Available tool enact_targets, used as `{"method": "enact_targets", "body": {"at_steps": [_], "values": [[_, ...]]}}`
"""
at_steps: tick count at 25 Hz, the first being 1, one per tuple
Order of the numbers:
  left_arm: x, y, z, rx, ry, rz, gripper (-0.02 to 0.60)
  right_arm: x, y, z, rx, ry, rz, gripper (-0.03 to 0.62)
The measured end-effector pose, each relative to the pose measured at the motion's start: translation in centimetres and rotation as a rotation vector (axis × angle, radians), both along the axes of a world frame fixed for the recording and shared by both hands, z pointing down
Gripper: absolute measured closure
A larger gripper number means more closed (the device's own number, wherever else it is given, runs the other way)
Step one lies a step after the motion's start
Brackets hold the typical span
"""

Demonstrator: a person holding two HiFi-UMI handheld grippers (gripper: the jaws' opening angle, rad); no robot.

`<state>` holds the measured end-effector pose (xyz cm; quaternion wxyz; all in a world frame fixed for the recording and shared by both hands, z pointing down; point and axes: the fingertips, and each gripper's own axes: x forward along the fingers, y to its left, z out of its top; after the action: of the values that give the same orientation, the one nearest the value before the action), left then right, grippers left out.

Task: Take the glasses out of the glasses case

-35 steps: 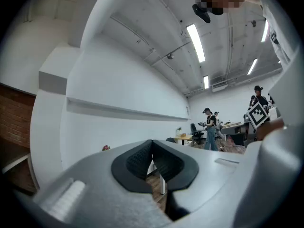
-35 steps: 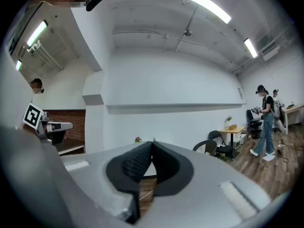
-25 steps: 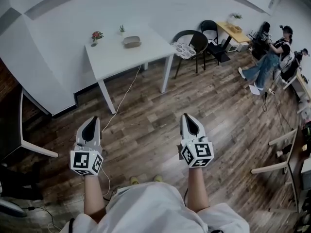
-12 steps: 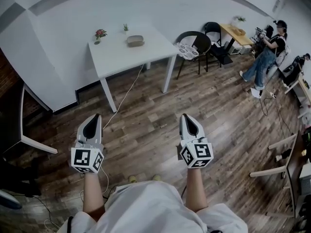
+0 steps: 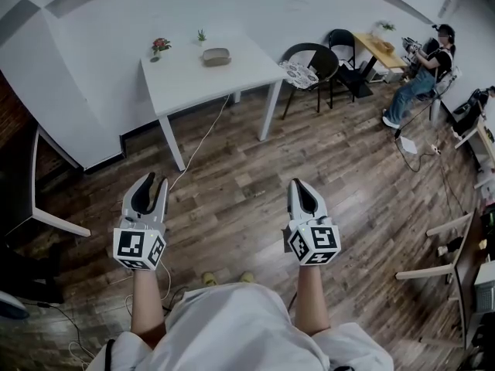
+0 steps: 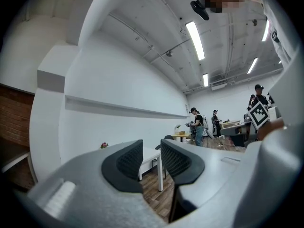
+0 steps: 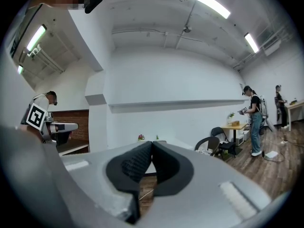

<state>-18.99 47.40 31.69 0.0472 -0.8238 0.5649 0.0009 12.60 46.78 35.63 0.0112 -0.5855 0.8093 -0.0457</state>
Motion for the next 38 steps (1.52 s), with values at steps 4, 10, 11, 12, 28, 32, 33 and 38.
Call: {"method": "enact_targets", "body": {"at_steps": [4, 10, 11, 12, 28, 32, 33, 38], "values": [[0.9, 0.3, -0.1, -0.002, 0.004, -0.005, 0.457, 0.8, 0.1, -0.2, 0.005, -0.002, -0.009, 0.591], [2.4, 0.3, -0.1, -0.009, 0.005, -0.022, 0.457, 2.1, -0.3, -0.2, 0.013, -0.002, -0.028, 0.591], [2.7, 0.2, -0.1, -0.011, 0.005, -0.026, 0.457, 2.5, -0.5, -0.1, 0.013, -0.003, -0.034, 0.591], [3.1, 0.0, -0.1, -0.014, 0.005, -0.030, 0.457, 2.8, -0.7, 0.0, 0.012, -0.004, -0.040, 0.591], [9.1, -3.2, 1.3, -0.020, -0.023, -0.033, 0.457, 8.1, -4.2, 1.4, 0.012, -0.037, -0.068, 0.591], [8.8, -5.7, 2.0, -0.023, -0.014, -0.032, 0.457, 8.0, -6.9, 2.0, 0.012, -0.038, -0.061, 0.591], [8.6, -6.4, 2.2, -0.023, -0.013, -0.032, 0.456, 7.9, -7.7, 2.1, 0.013, -0.038, -0.060, 0.591], [7.1, -11.7, 2.8, -0.024, -0.011, -0.028, 0.457, 6.3, -12.5, 2.4, 0.018, -0.028, -0.056, 0.591]]}}
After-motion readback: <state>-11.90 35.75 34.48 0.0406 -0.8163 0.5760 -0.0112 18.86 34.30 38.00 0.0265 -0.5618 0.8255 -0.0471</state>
